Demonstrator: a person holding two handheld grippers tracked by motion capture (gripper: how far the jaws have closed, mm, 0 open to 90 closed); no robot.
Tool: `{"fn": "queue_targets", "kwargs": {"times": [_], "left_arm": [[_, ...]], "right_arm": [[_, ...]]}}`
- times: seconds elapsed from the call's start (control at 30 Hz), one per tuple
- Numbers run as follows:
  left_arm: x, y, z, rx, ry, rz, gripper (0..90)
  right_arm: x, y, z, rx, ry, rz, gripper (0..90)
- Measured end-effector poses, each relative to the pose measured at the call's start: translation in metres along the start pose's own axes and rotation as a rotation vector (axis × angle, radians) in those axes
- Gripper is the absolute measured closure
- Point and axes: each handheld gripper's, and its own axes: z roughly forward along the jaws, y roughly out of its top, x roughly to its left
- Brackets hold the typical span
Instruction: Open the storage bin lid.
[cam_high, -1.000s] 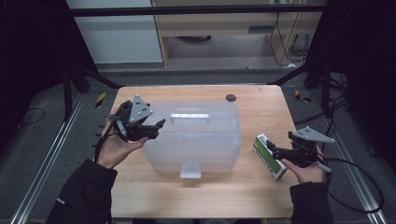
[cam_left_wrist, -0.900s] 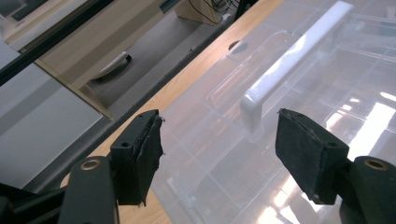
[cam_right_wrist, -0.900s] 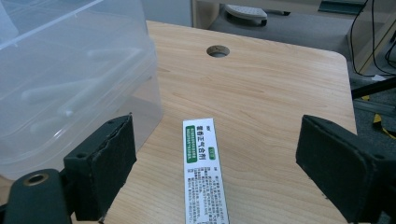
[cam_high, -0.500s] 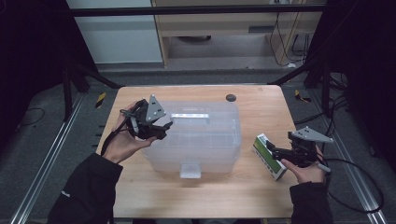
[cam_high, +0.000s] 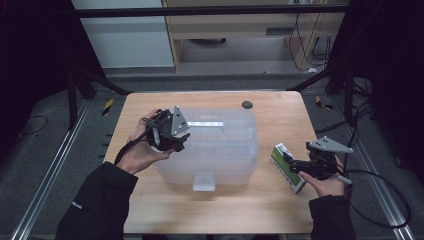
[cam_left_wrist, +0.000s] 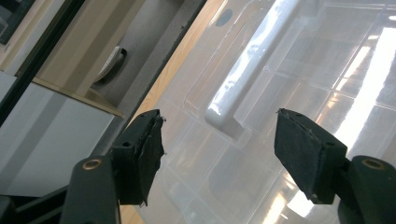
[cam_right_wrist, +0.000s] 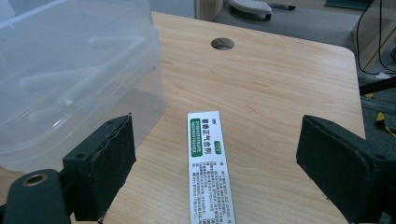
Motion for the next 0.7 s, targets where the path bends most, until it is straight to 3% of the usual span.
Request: {"fn": "queue_targets", "kwargs": {"times": [0.3,0.7], "left_arm": [[-0.003,0.01,0.007,0.036,0.024,0.083,35.3],[-0.005,0.015,0.015,0.072,0.038,0.143,42.3]], "right_arm": [[0.002,0.0,0.002,0.007,0.005,-0.009,12.3],[0.004,-0.001,0.005,0.018,0.014,-0.02,13.6]]}}
